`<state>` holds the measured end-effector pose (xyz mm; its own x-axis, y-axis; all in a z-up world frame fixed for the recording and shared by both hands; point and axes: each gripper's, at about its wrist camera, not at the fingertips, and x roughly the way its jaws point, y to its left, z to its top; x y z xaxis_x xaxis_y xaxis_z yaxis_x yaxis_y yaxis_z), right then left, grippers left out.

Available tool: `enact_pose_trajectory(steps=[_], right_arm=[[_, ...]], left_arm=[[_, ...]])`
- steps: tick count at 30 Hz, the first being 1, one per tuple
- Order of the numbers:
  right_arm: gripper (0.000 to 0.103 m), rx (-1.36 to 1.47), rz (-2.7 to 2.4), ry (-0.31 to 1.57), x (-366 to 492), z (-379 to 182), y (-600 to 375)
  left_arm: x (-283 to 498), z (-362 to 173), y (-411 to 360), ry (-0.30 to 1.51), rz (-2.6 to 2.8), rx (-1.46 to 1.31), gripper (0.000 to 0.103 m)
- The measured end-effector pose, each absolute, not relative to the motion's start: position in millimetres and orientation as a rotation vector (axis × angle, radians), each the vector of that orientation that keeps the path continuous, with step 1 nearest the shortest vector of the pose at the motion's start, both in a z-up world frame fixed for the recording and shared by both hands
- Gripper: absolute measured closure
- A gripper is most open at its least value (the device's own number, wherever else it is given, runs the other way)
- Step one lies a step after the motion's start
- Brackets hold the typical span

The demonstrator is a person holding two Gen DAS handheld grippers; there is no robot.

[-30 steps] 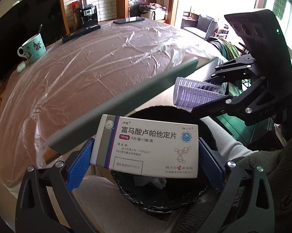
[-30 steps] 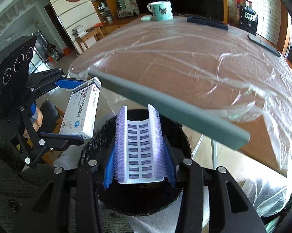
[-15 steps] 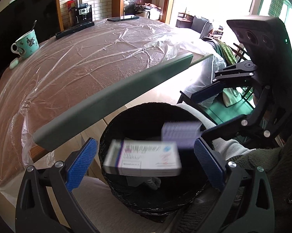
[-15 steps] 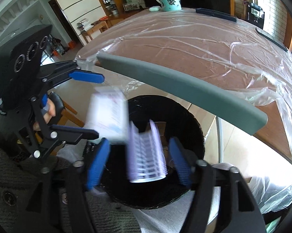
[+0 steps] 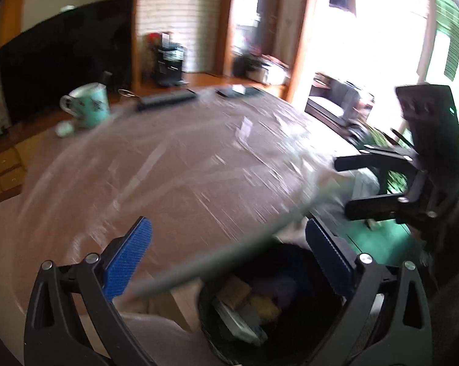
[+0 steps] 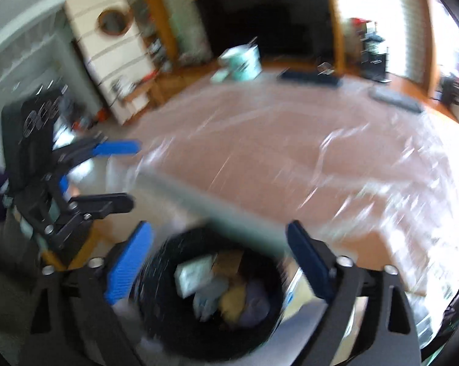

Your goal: Collect trash

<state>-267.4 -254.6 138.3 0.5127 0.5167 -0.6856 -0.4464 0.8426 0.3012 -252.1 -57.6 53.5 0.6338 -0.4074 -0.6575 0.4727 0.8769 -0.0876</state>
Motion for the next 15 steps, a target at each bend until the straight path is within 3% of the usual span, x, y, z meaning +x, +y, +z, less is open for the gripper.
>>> enact_pose_trajectory(steps=[5, 15], right_arm=[[0.004, 0.033, 0.281, 0.81, -171.7, 135.5, -271.3], [0.004, 0.117, 0.046, 0.956, -27.6, 83.7, -334.0]], left_arm=[[-159.7, 58.8, -43.1, 0.746, -0.248, 0.045, 0.002], [-14.1, 11.6, -4.8, 0.863, -0.054, 0.039, 0.002]])
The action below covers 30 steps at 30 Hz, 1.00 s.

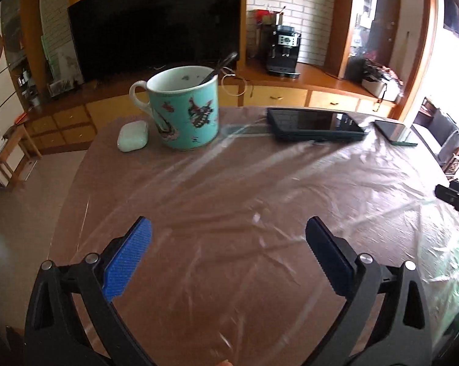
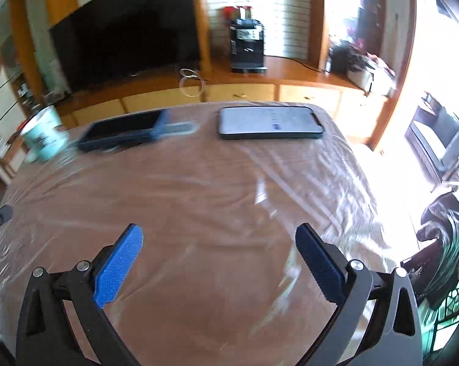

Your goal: Collect trash

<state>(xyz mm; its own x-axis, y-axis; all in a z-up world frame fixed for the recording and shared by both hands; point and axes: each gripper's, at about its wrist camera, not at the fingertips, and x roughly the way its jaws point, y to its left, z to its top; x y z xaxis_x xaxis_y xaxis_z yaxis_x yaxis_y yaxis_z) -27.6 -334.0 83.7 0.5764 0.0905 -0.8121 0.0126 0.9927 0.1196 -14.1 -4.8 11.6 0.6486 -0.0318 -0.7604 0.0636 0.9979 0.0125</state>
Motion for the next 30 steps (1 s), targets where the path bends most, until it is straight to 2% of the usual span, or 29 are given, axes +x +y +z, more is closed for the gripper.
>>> enact_pose_trajectory(steps=[11, 30], right_arm=[[0.004, 0.1, -0.034, 1.004, -3.6, 46.8, -363.4], [0.004, 0.066, -0.064, 1.012, -6.3, 48.6, -354.7]], left_arm=[[14.5, -22.3, 14.5, 0.951, -0.014, -0.019, 0.002], [21.8, -25.3, 12.3, 0.967, 0.008, 0.009, 0.001]])
